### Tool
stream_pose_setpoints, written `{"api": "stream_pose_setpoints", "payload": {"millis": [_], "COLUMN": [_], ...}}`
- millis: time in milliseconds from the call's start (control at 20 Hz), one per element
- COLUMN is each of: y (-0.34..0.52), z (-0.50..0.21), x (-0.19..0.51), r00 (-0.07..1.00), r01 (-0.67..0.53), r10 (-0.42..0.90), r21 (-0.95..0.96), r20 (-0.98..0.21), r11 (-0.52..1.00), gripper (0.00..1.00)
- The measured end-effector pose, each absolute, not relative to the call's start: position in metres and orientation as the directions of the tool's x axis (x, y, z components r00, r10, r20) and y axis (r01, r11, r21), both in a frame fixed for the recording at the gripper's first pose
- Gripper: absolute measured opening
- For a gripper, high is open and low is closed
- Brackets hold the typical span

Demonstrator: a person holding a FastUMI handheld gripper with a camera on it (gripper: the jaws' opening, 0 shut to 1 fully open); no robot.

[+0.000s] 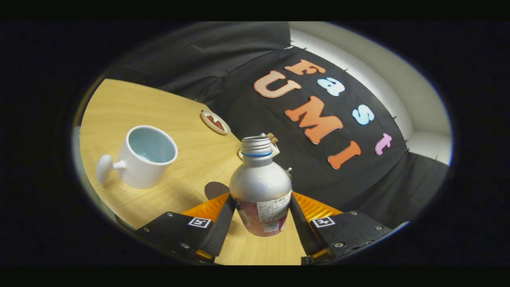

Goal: Take the bottle from table, then pour the juice into the cup, finally place the bottle on the coaster

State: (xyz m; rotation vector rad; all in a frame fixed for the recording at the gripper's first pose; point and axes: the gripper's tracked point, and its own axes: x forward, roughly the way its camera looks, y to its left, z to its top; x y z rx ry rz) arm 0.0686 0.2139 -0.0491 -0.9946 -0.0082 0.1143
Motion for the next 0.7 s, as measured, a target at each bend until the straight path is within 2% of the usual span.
{"api": "stream_pose_setpoints", "payload": {"millis": [300,700], "y": [0.22,0.228], "z": [-0.054,-0.044], "x": [0.067,0.072], "r00": [0.995,0.996], "r01": [-0.084,-0.014], "r10": [0.087,0.087], "r21": [-0.902,-0.976], "r20": [-0.052,0.005], "r11": [0.422,0.218], "gripper": [0.77,0.76]}}
